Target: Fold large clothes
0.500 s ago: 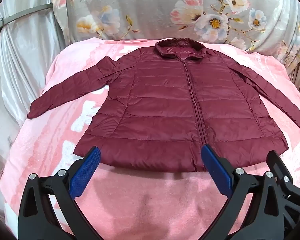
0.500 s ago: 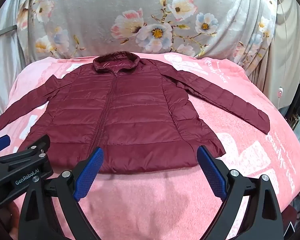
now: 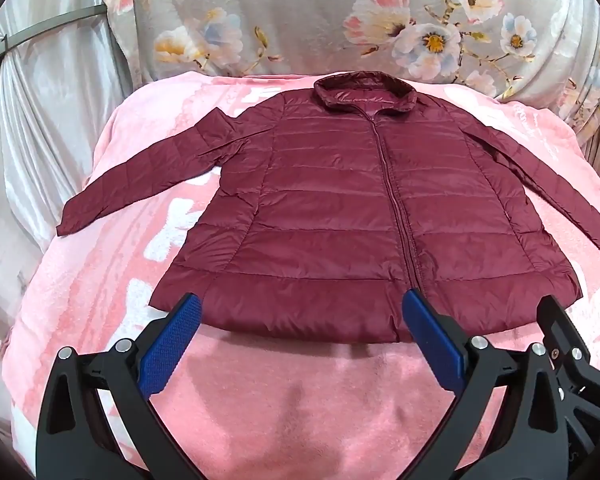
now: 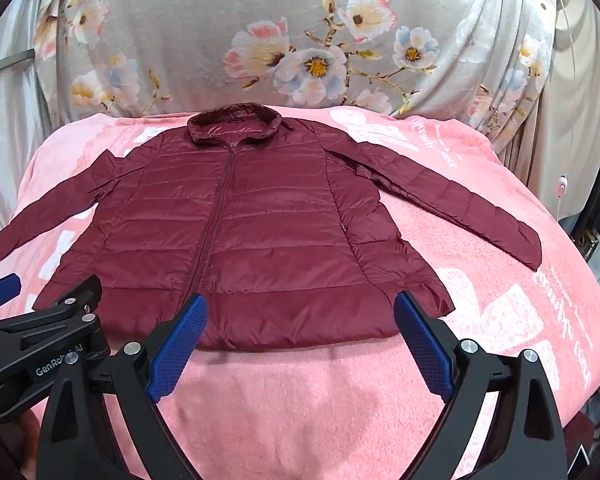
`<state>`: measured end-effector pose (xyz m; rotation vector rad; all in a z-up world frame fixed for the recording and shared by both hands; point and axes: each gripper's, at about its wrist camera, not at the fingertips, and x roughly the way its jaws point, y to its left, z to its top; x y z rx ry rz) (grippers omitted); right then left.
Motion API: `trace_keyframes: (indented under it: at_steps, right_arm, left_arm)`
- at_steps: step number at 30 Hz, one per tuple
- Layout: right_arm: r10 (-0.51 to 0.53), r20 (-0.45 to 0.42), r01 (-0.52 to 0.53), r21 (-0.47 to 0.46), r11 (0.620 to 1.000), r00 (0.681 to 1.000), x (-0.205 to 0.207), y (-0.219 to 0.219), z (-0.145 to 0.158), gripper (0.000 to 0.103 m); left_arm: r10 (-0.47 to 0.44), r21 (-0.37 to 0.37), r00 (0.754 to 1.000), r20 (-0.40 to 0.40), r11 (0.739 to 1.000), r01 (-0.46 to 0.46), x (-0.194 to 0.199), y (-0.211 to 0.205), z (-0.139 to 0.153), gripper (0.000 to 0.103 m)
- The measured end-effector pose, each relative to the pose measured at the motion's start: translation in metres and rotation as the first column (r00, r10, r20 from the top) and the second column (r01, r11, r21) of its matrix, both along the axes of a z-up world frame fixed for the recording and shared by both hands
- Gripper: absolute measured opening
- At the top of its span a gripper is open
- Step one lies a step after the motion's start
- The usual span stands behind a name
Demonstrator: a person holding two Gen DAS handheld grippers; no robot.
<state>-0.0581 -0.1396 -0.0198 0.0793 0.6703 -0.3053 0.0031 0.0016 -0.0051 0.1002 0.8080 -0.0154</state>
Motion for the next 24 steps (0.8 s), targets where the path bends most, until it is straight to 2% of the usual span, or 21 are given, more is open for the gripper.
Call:
trace_keyframes:
  at_steps: [24]
  right_arm:
    - [0.007, -0.016, -0.007, 0.008, 1.000, 1.000, 0.0067, 0.0040, -0.0060, 0.092]
  left_arm:
    - [0.014, 0.006, 1.000, -0.010, 1.000, -0.014, 0.0028, 0.0059, -0.0062, 0.098]
